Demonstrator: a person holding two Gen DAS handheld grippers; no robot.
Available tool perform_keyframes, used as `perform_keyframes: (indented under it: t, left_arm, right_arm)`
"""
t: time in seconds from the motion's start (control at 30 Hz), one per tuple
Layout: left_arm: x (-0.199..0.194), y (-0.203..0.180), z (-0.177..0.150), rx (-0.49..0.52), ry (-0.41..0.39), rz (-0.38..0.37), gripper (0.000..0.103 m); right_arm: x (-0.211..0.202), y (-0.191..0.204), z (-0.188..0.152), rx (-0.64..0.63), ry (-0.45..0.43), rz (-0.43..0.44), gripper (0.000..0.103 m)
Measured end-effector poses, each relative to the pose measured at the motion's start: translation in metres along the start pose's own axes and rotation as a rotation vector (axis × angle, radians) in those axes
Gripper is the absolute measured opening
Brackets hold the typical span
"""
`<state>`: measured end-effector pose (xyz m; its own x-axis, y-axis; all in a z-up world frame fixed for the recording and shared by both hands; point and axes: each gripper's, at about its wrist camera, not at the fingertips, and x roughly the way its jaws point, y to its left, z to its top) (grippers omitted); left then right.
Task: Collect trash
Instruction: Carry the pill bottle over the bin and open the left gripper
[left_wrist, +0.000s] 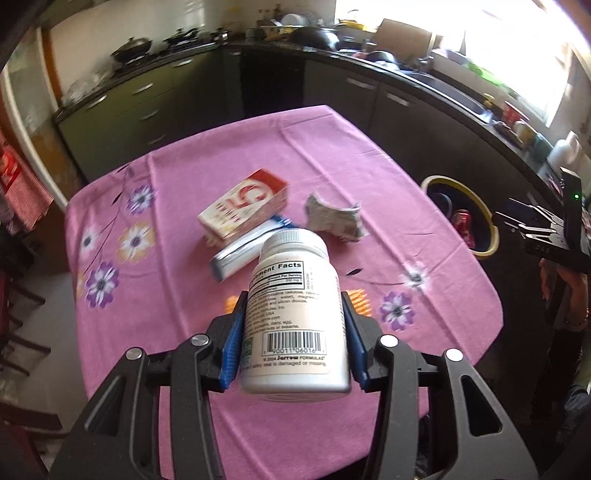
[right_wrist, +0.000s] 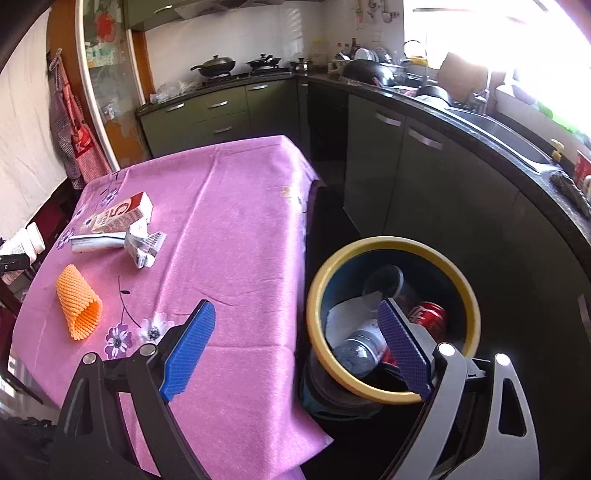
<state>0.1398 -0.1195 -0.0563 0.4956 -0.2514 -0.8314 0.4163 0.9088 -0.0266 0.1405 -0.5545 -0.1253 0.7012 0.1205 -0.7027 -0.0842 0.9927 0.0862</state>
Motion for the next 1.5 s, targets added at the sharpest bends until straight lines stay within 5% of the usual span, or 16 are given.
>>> perform_keyframes:
  t: [0.23,0.43,0.6,0.67,0.77,0.97,1.17,1.3,1.5]
  left_arm:
    - [0.031,-0.107,0.075,0.246,-0.057,-0.216,0.045]
    - [0.099,-0.203,0.123,0.369,0.007,-0.363,0.045]
    - [0.165,-0.268,0.139,0.399,0.085,-0.367,0.046]
    - [0.185,-0.282,0.143,0.395,0.094,-0.345,0.067]
    - [0.19,-0.292,0.148,0.408,0.047,-0.289,0.073]
    - [0.129,-0.256,0.144,0.352,-0.059,-0.351,0.073]
    - [0.058,-0.167,0.112,0.206,-0.147,-0.382,0.079]
    - [0.022,-0.101,0.083,0.098,-0.2,-0.328,0.083]
    - [-0.029,-0.006,0.031,-0.068,-0.314,-0.137,0.088]
  right_arm:
    - [-0.047,-0.06,-0.022,0.136,-0.042,-0.125,0.088]
    - [-0.076,-0.09,-0.044,0.216,-0.058,-0.181,0.089]
    - [-0.083,-0.097,-0.058,0.244,-0.041,-0.186,0.089]
    - [-0.083,-0.099,-0.061,0.252,-0.035,-0.186,0.089]
    - [-0.081,-0.098,-0.061,0.254,-0.033,-0.183,0.089]
    - [-0.075,-0.093,-0.061,0.243,-0.024,-0.157,0.089]
    - [-0.052,-0.068,-0.056,0.201,0.01,-0.069,0.089]
    - [-0.033,-0.037,-0.045,0.129,0.034,-0.006,0.089]
    - [0.001,0.027,-0.019,0.01,0.063,0.136,0.089]
